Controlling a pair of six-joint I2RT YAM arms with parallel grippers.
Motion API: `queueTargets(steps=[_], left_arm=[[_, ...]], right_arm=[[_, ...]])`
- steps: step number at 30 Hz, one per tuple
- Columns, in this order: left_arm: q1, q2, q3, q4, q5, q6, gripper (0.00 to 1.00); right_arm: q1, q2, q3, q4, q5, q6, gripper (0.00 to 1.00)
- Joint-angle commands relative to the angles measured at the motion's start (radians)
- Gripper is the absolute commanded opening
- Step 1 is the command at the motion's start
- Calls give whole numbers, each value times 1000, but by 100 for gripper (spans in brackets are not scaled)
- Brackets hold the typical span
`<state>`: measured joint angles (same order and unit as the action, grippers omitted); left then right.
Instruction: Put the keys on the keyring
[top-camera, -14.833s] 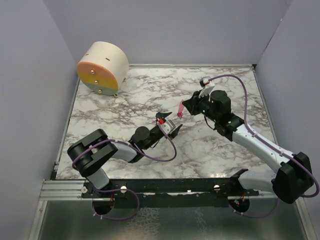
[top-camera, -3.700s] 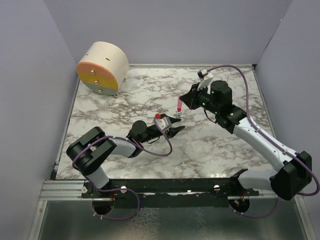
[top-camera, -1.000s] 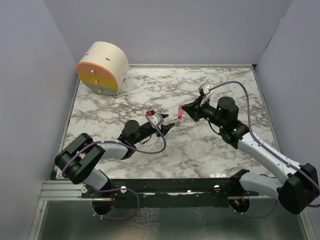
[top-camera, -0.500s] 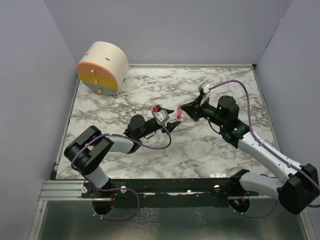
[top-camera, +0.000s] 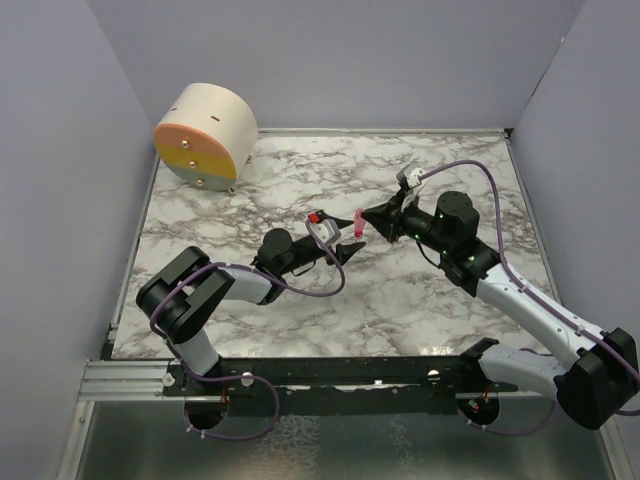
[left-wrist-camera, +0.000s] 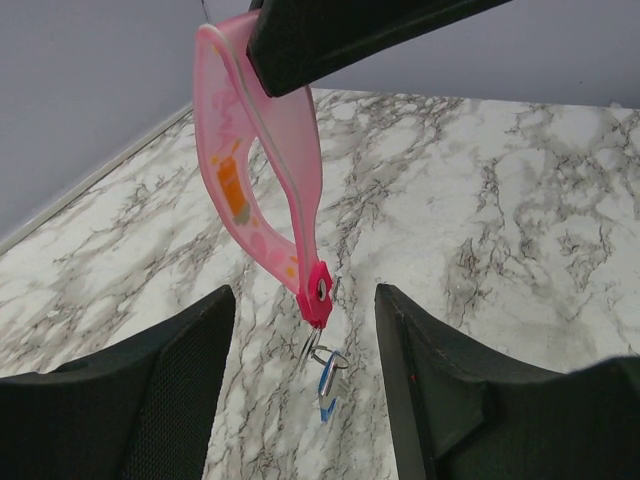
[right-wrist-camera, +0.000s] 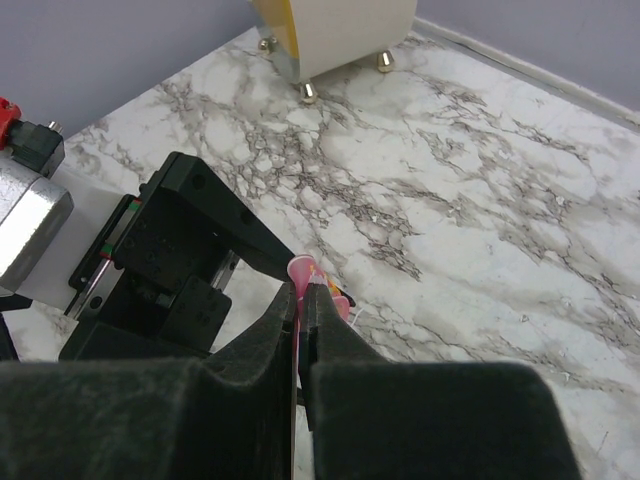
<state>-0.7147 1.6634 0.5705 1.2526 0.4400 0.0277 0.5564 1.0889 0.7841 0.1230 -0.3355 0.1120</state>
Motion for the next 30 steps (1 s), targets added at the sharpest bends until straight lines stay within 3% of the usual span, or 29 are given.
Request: queueTargets(steps=[1, 19, 30], left_arm=[[5, 24, 8, 70, 34, -21, 57], [5, 32, 11, 83, 44, -32, 36], [6, 32, 17, 80, 60, -40, 17]], right_arm=[[3, -25, 42, 2, -27, 6, 1], [4, -32, 38, -2, -22, 8, 1], [3, -36, 36, -5, -13, 9, 1]])
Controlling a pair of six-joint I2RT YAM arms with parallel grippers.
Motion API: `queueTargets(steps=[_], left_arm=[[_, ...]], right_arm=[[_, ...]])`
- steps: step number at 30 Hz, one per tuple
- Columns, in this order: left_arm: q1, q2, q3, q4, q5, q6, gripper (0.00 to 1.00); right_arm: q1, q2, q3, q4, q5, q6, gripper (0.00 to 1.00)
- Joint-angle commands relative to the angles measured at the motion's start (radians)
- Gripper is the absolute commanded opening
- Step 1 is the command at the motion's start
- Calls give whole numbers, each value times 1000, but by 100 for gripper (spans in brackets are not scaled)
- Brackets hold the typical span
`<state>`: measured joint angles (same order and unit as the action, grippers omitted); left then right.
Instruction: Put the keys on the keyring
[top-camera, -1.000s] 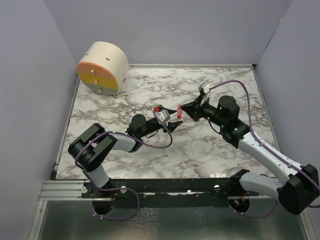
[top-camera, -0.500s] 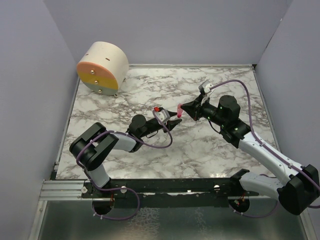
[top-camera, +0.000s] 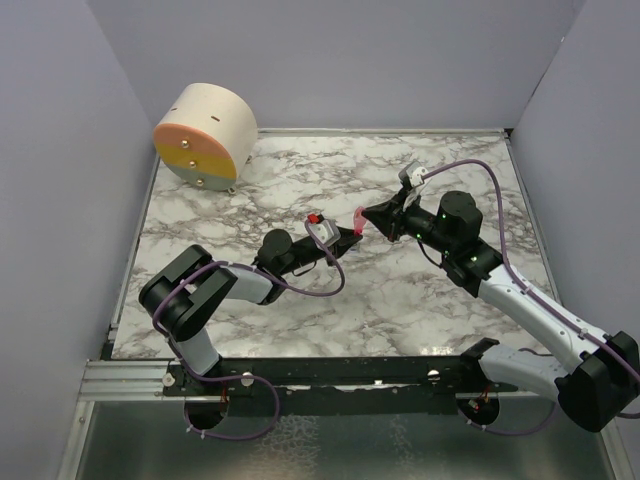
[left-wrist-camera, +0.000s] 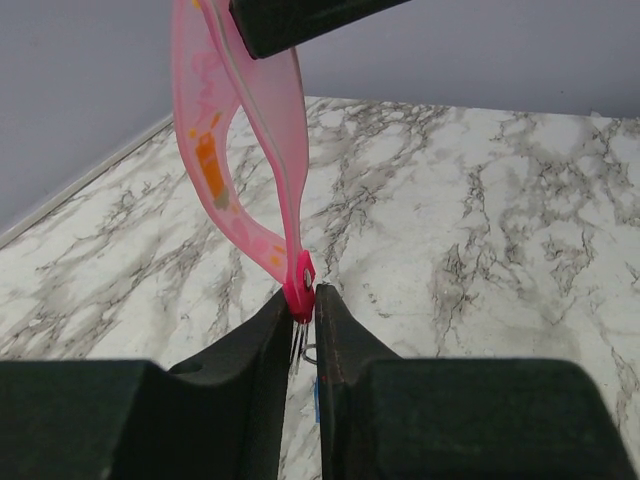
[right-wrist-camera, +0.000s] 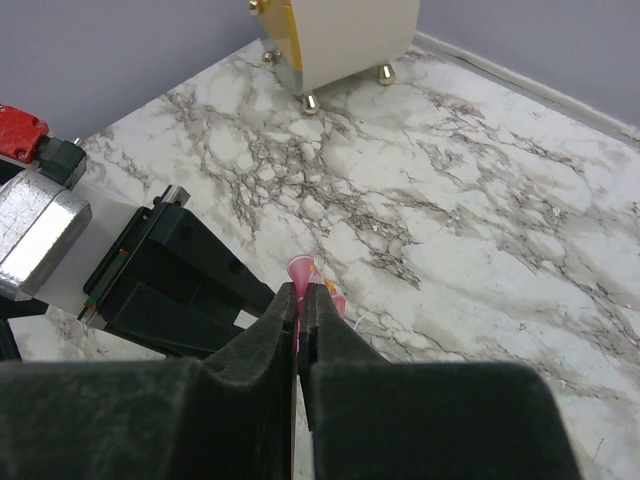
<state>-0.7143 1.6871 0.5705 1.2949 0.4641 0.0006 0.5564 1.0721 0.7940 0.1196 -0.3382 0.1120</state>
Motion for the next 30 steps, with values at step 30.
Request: queueTargets(steps=[30], left_arm=[[21, -116, 225, -561, -40, -142, 0]], right_arm=[[4, 105, 121, -164, 261, 168, 1]])
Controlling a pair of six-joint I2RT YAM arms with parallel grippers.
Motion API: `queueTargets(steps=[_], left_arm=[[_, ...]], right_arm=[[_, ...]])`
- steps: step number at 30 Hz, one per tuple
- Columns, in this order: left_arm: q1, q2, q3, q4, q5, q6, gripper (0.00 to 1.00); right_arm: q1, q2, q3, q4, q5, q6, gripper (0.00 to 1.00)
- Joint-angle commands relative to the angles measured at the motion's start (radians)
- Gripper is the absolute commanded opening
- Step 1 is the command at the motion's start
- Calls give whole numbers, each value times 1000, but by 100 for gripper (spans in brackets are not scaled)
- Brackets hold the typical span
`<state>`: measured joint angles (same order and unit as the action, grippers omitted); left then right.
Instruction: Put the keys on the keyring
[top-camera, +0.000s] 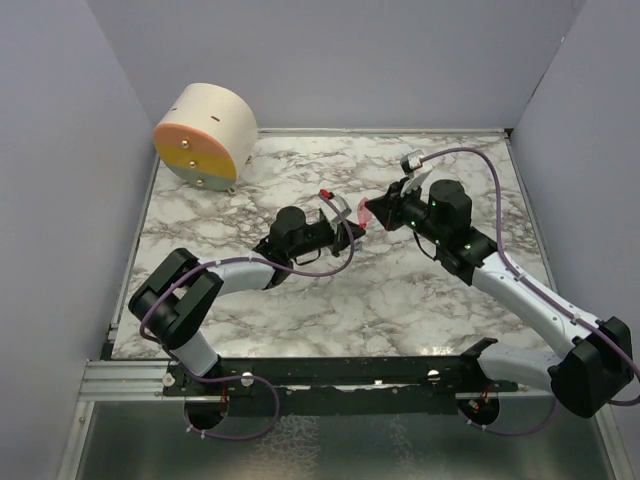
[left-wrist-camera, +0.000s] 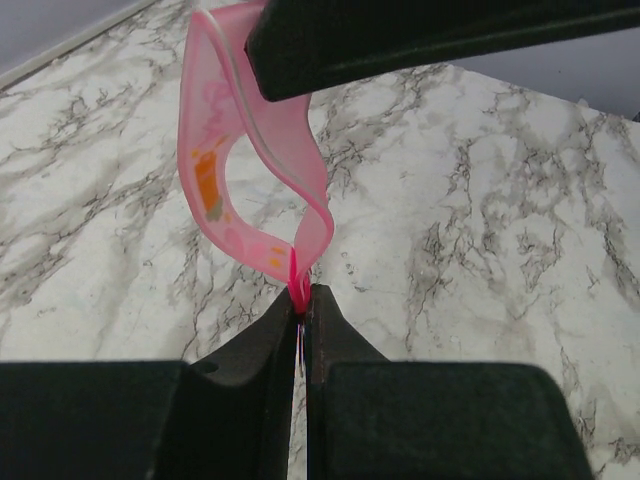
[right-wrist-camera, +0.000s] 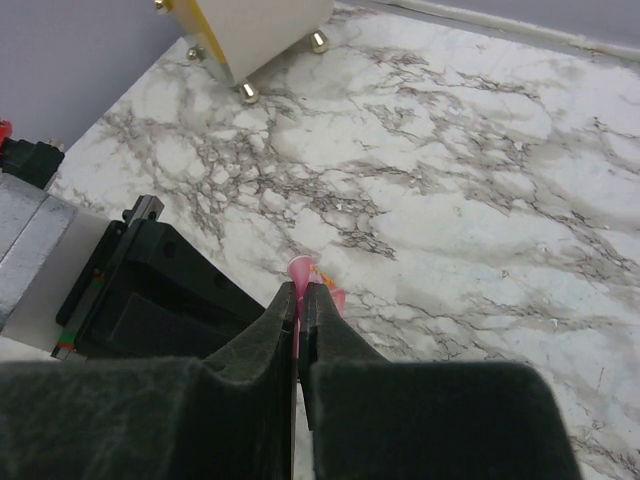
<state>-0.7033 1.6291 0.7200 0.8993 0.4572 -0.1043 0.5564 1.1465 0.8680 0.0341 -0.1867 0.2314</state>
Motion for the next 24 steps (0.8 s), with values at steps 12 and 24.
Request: queueTargets(steps=[12, 24], left_arm=[[21, -54, 333, -602, -74, -103, 0], [24, 65, 596, -972, -94, -95, 0]], right_arm=[[-49, 36, 46, -88, 197, 85, 48], [-93, -161, -174, 69, 121, 28, 40]])
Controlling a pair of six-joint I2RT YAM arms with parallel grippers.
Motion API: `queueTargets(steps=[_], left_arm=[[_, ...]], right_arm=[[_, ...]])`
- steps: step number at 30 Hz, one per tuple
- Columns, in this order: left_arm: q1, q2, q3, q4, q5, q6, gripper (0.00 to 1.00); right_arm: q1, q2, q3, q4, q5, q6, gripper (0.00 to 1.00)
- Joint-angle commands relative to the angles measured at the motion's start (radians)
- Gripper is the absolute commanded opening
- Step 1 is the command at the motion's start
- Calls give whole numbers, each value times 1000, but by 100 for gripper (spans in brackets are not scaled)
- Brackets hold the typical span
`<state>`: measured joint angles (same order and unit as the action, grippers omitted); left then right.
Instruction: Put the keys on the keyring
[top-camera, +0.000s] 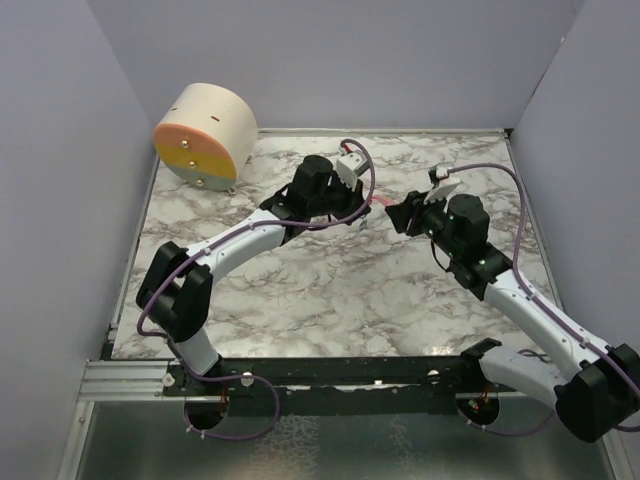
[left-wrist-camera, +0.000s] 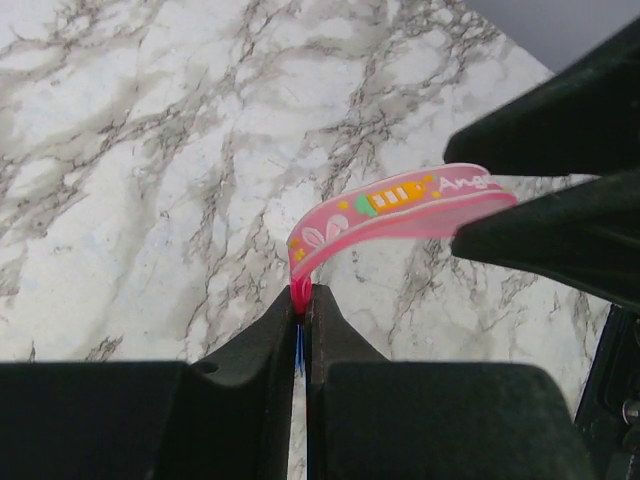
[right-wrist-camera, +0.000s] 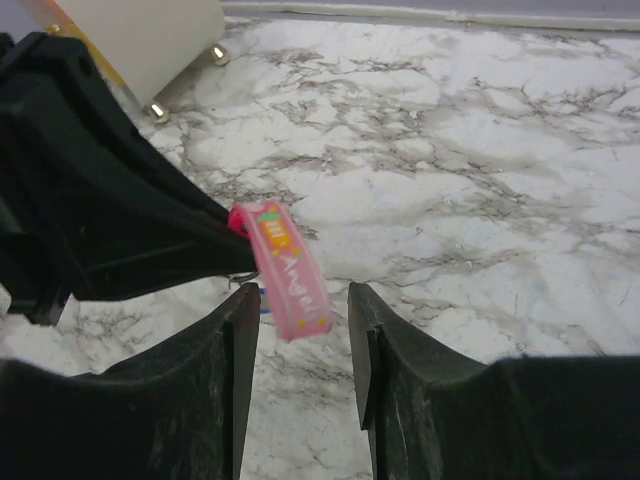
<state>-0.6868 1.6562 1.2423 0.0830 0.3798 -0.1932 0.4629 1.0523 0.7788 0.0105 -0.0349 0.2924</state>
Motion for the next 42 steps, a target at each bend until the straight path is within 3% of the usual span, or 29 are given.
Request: queueTargets(steps=[1, 6, 14, 22, 42], left_arm=[[8, 53, 93, -175, -14, -8, 0], [8, 116, 180, -253, -1, -26, 0], [10, 185, 287, -365, 26, -64, 0], [9, 231, 375, -471, 58, -81, 0], [10, 237, 397, -523, 77, -101, 0]], right_arm=[[0, -88, -106, 118, -51, -40, 38], [0, -132, -150, 165, -132, -64, 38], [0, -23, -131, 158, -236, -101, 29], [0, 38, -132, 178, -270, -104, 29], [13, 143, -118, 225, -300, -114, 29]])
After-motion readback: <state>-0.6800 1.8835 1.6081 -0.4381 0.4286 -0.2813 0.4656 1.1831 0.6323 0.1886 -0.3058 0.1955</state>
